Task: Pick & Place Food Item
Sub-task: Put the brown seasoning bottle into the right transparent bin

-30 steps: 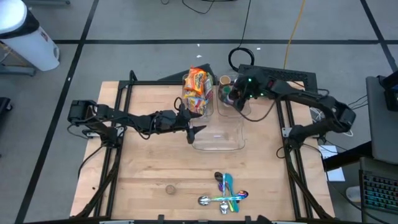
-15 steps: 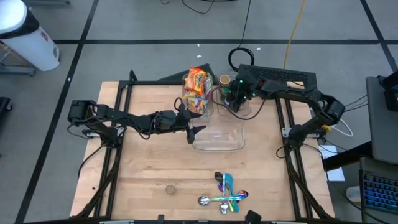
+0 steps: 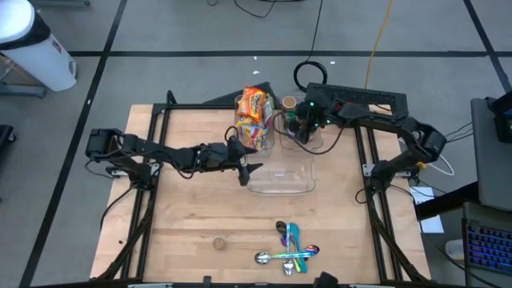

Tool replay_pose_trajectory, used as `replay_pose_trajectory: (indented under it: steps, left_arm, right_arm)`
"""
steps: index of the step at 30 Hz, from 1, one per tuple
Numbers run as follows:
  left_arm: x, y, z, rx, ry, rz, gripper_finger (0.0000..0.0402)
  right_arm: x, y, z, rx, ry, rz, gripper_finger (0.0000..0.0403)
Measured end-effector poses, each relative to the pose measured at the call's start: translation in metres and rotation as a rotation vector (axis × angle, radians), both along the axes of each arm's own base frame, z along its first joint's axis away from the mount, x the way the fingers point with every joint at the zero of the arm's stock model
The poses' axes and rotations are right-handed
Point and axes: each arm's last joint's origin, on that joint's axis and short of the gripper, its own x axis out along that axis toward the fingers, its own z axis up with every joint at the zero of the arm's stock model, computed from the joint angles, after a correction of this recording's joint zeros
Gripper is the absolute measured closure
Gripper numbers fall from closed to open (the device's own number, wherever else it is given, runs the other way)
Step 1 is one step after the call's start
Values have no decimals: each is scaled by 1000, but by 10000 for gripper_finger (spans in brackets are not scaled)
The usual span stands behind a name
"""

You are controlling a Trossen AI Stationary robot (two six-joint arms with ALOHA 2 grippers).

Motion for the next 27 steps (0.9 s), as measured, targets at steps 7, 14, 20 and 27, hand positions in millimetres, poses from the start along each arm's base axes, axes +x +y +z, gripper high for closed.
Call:
replay_pose_trajectory:
  steps: [7,14,20,27]
  left_arm:
    - [-20,-18,25,-101,4,-172,117]
    - [-53,-84,32,-184,164,-437,117]
    - [-87,-134,6,-336,463,-339,117]
    - [-119,-186,-14,-566,599,-228,117]
  right_arm:
    - [-8,18,28,-51,-74,28,49]
    - [-22,55,64,-84,-174,96,62]
    - [-30,82,84,-107,-255,173,69]
    - [-29,98,90,-109,-290,228,69]
